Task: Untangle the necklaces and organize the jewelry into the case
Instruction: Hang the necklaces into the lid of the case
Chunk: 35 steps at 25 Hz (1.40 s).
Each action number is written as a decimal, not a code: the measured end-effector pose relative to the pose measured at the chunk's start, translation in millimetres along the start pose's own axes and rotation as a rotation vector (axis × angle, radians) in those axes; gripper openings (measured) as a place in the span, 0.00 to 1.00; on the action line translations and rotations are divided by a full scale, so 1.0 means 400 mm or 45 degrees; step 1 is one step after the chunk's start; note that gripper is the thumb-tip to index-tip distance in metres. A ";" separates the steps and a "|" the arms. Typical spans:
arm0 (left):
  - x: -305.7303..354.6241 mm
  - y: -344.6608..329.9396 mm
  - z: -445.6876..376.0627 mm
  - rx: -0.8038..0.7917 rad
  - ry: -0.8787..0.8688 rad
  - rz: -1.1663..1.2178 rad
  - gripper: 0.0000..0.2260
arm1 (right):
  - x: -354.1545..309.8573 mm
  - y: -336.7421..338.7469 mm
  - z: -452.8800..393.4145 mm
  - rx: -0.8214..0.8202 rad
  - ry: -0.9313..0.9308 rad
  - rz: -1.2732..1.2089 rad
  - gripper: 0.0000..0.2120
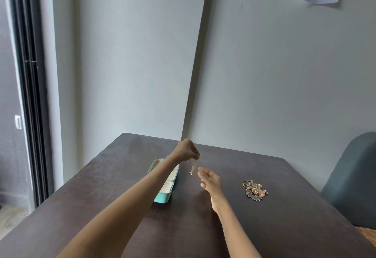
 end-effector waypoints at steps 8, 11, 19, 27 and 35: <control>-0.037 0.022 -0.005 0.030 -0.011 0.049 0.08 | -0.123 -0.027 -0.037 -0.014 0.294 0.268 0.11; -0.049 0.038 -0.004 0.055 -0.021 0.161 0.07 | -0.160 -0.052 -0.051 -0.101 0.325 0.381 0.12; -0.074 0.085 0.006 0.062 -0.098 0.360 0.06 | -0.202 -0.086 -0.070 -0.071 0.334 0.417 0.12; -0.104 0.119 0.048 0.029 -0.068 0.504 0.11 | -0.202 -0.123 -0.059 -0.065 0.358 0.571 0.07; -0.136 0.125 0.068 0.035 -0.106 0.578 0.10 | -0.195 -0.174 -0.058 -0.173 0.222 0.595 0.06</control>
Point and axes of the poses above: each hand's wrist, its own z-axis away from the middle knuckle, its own y-axis out of the back of the hand, x = y × z, the point moved 7 cm from there along -z, towards the middle knuckle, and after that the axes turned 8 degrees about z, right-handed, at the moved point
